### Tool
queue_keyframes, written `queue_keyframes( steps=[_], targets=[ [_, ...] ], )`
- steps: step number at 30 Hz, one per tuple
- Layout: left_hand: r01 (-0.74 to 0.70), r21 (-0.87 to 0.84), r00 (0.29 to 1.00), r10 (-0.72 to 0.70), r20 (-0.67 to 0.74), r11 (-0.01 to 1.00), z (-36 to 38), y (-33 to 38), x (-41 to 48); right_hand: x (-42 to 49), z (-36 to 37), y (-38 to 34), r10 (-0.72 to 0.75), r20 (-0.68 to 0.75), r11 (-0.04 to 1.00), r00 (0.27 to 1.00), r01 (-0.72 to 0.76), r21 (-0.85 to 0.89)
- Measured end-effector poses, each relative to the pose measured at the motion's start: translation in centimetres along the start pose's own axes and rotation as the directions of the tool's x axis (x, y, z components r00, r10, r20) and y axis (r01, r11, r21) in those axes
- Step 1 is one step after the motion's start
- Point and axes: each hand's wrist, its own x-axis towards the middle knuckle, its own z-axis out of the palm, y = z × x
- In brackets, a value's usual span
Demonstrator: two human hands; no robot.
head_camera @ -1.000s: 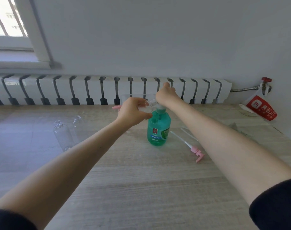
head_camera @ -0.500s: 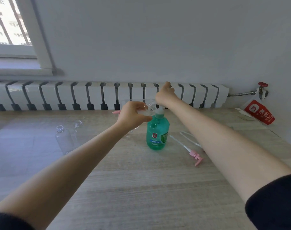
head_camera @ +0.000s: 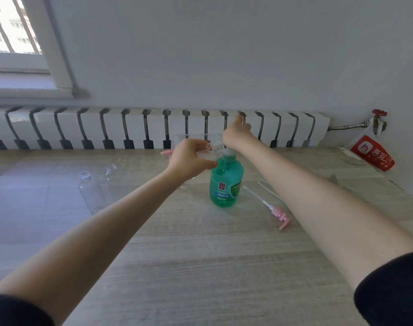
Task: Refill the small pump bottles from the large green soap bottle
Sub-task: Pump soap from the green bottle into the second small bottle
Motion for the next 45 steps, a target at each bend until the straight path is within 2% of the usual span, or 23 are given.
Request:
queue_keyframes(
  steps=[22, 25, 45],
  targets=[
    [0.005, -0.013, 1.000, -0.005, 0.004, 1.000, 0.1, -0.1, 0.1, 0.3, -0.2, -0.1, 0.005, -0.030, 1.000, 1.000, -0.005, -0.021],
    [0.000, -0.029, 1.000, 0.000, 0.012, 1.000, -0.1, 0.2, 0.2, 0.5, -1.1, -0.8, -0.013, -0.029, 0.998, 0.999, 0.012, -0.064],
    [-0.014, -0.049, 1.000, 0.013, -0.015, 0.999, 0.7, -0.4, -0.1, 1.6, 0.6, 0.6, -0.012, 0.032, 0.999, 0.999, 0.013, -0.040]
  ],
)
